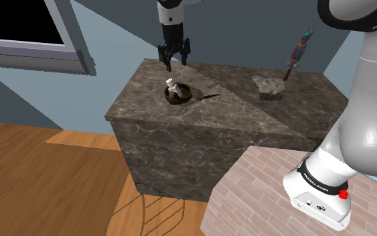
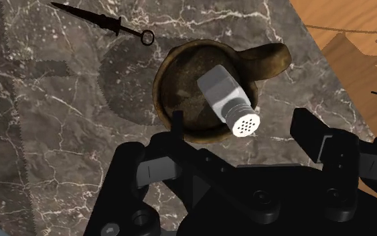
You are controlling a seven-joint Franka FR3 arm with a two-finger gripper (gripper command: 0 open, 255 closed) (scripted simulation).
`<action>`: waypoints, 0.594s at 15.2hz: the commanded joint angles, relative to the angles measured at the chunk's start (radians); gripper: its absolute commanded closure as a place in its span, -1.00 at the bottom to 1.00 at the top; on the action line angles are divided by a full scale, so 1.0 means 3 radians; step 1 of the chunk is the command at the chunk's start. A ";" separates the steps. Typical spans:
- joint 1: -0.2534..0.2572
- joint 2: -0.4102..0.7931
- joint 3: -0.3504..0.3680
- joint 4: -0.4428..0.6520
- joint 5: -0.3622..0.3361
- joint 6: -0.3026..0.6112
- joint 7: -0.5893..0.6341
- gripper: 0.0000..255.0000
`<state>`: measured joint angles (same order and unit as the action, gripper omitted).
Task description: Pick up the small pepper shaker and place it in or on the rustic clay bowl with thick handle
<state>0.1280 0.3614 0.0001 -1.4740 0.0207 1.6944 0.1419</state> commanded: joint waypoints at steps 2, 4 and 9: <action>0.0000 0.0000 0.0000 0.0000 0.0000 0.0000 0.0000 -1.00; -0.0001 0.0017 0.0000 0.0136 0.0000 -0.0119 0.0001 -1.00; -0.0005 0.0100 -0.0002 0.0570 -0.0001 -0.0469 0.0003 -1.00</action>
<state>0.1265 0.3874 -0.0004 -1.3155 0.0205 1.5630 0.1426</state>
